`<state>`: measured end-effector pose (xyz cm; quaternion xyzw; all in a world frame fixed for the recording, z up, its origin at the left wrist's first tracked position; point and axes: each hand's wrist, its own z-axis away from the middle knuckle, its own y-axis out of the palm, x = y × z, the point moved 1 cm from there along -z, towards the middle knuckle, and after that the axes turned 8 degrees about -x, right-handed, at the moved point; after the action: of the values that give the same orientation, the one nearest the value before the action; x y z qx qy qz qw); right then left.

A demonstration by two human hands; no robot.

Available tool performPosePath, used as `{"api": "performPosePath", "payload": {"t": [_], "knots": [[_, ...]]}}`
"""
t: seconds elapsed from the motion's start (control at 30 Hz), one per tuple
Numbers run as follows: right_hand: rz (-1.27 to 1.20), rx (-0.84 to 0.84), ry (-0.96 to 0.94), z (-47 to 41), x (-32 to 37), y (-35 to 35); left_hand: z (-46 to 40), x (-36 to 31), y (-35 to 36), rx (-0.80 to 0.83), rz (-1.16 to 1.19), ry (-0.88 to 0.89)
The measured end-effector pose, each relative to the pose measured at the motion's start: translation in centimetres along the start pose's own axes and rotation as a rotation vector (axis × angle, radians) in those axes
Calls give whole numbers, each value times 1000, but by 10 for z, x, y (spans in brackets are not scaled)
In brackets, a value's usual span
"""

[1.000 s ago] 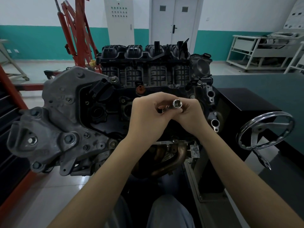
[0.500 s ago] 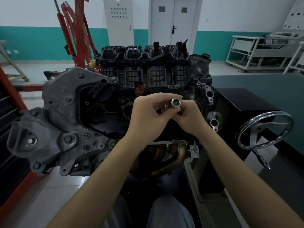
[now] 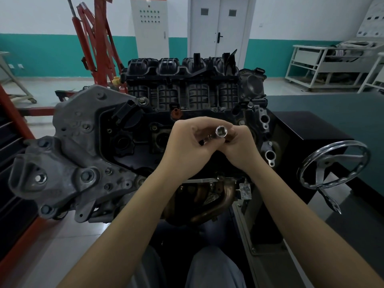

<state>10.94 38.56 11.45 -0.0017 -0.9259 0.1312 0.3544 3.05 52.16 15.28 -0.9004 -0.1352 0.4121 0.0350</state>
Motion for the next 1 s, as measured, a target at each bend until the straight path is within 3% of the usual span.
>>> {"api": "performPosePath", "payload": {"t": [0.17, 0.4, 0.57, 0.67, 0.83, 1.0], "knots": [[42, 14, -26, -1, -4, -1, 2, 2, 2, -160, -195, 4], [-2, -13, -2, -1, 0, 0, 1, 2, 2, -6, -11, 17], [39, -2, -16, -2, -3, -1, 3, 7, 3, -130, -221, 61], [47, 34, -41, -1, -2, -1, 4, 7, 4, -145, -162, 43], [32, -33, 9, -1, -5, -2, 3, 8, 1, -14, -26, 10], [22, -7, -3, -1, -2, -1, 4, 7, 3, -154, -134, -6]]}}
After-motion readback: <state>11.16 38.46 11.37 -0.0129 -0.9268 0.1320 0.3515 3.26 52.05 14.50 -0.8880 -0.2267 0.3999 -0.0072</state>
